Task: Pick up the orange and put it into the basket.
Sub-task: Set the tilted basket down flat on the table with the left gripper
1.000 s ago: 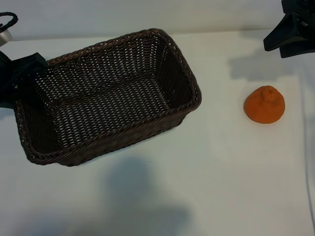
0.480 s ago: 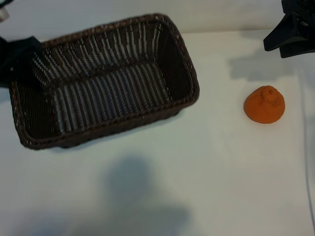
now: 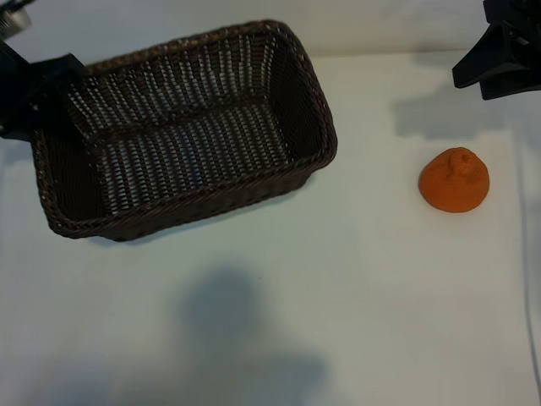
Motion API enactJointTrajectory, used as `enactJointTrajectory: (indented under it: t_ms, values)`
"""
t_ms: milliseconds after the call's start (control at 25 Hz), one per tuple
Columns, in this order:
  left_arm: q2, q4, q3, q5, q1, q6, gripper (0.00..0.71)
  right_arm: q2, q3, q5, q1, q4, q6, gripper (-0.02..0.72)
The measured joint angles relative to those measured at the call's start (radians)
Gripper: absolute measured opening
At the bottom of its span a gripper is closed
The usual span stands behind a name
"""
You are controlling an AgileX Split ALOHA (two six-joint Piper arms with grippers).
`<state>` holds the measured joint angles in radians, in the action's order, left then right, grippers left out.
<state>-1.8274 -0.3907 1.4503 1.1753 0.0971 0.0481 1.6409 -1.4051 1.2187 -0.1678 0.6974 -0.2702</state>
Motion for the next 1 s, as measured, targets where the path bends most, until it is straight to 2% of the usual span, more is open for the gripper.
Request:
enactJointTrajectory:
  t_ms: [120, 280, 480, 720, 1000]
  values:
    - [-0.038, 0.001, 0.004, 0.000, -0.024, 0.007, 0.187, 0.000, 0.000, 0.000, 0.000, 0.000, 0.000, 0.422]
    - [-0.098, 0.006, 0.052, 0.000, -0.090, 0.020, 0.186, 0.000, 0.000, 0.000, 0.000, 0.000, 0.000, 0.422]
    - [-0.152, 0.006, 0.175, 0.000, -0.172, -0.011, 0.186, 0.000, 0.000, 0.000, 0.000, 0.000, 0.000, 0.422]
    - [-0.209, 0.006, 0.288, 0.000, -0.246, -0.048, 0.186, 0.000, 0.000, 0.000, 0.000, 0.000, 0.000, 0.422]
    - [-0.261, 0.006, 0.313, 0.000, -0.294, -0.060, 0.186, 0.000, 0.000, 0.000, 0.000, 0.001, 0.000, 0.422]
